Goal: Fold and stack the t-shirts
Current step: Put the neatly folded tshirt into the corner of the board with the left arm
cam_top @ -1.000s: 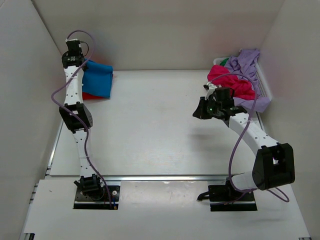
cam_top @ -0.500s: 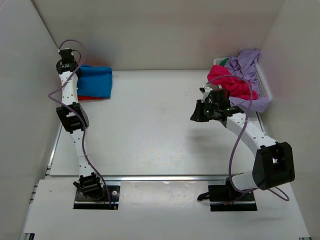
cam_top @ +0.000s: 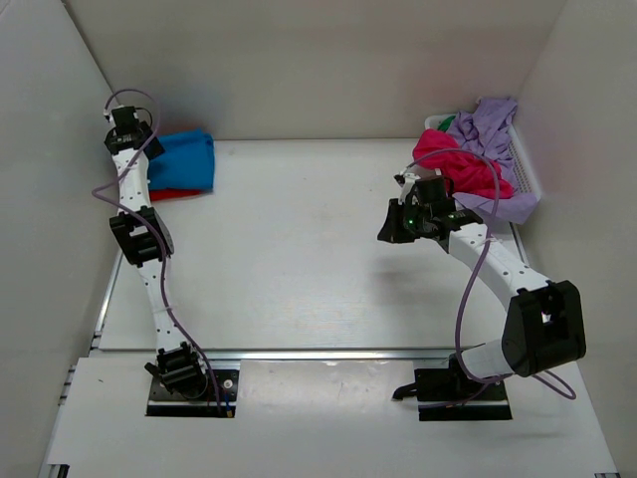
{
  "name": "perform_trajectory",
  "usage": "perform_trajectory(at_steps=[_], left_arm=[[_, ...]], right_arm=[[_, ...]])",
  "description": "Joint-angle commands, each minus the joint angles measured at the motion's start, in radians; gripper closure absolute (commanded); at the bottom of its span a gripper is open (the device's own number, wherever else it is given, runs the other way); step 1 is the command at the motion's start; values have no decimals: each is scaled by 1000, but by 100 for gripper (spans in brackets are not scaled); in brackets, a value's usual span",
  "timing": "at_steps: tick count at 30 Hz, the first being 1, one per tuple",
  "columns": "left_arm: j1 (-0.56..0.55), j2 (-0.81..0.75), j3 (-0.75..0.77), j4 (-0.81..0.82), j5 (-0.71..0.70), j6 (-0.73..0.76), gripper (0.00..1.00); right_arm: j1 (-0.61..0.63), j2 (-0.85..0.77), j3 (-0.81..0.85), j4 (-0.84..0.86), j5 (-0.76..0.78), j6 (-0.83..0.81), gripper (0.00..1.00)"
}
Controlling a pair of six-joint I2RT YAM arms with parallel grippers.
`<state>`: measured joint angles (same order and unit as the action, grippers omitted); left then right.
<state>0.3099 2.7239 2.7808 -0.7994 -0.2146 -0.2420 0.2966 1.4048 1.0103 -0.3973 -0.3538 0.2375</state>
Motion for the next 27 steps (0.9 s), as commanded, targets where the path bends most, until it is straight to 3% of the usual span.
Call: perform_trajectory(at_steps=[1, 6, 7, 9, 10, 11, 14, 22, 27], left_arm=[[23, -47, 59, -35, -60, -34, 9], [5, -142, 57, -66, -85, -25, 7], [-6, -173, 56, -70, -75, -13, 7], [-17, -240, 22, -84, -63, -7, 7], [-26, -277, 8, -86, -36, -3, 6], [-34, -323, -27, -98, -17, 0, 6], [-52, -444, -107, -155, 85, 4, 5], [-209, -823, -599, -329, 149, 76, 7], [-265, -1124, -1006, -207, 181, 73, 3]], right_arm=[[10, -40, 22, 8, 16, 11, 99], [19, -70, 31, 14, 29, 19, 100], [10, -82, 28, 11, 30, 23, 98], [-2, -96, 30, 3, 45, 11, 85], [-16, -102, 33, -11, 47, 8, 70], [-36, -107, 34, -18, 46, 5, 46], [-69, -119, 36, -61, 79, -26, 1], [-146, -162, 1, -170, 150, -78, 1], [-139, -179, -12, -258, 300, -59, 1]])
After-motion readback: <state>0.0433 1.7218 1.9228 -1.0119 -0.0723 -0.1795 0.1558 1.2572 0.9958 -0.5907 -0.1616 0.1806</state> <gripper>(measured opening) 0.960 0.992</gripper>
